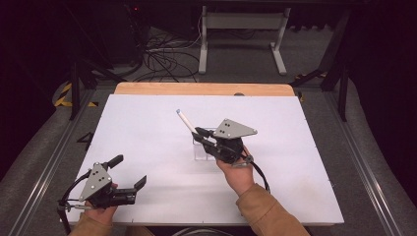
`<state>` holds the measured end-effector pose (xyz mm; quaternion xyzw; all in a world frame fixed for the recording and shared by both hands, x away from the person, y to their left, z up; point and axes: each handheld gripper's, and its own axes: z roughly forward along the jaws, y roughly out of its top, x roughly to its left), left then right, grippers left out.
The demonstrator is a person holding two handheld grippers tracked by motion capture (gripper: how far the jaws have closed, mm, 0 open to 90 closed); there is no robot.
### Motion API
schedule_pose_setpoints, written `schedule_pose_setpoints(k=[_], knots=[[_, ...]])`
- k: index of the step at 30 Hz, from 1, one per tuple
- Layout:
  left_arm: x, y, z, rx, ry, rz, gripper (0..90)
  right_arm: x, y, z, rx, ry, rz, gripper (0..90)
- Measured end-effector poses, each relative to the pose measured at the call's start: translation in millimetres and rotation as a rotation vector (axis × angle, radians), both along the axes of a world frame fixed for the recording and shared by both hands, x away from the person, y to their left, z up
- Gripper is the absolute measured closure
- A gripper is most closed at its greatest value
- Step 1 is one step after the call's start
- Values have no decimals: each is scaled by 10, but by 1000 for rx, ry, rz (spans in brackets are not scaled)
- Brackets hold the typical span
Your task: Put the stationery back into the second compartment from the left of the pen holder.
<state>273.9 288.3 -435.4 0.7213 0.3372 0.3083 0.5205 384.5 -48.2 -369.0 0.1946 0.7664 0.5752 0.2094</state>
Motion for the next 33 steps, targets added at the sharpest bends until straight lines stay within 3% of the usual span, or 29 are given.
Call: schedule_pose_setpoints(k=[13,24,33], knots=[[-2,-2,-1,-1,2,0,31,179,-88,-48,2,-31,-55,786],[2,1,-1,1,1,0,31,381,-156,-138,4,12,-105,786],[5,1,-1,1,4,-1,31,502,-196,-230,27,84,-121,786]])
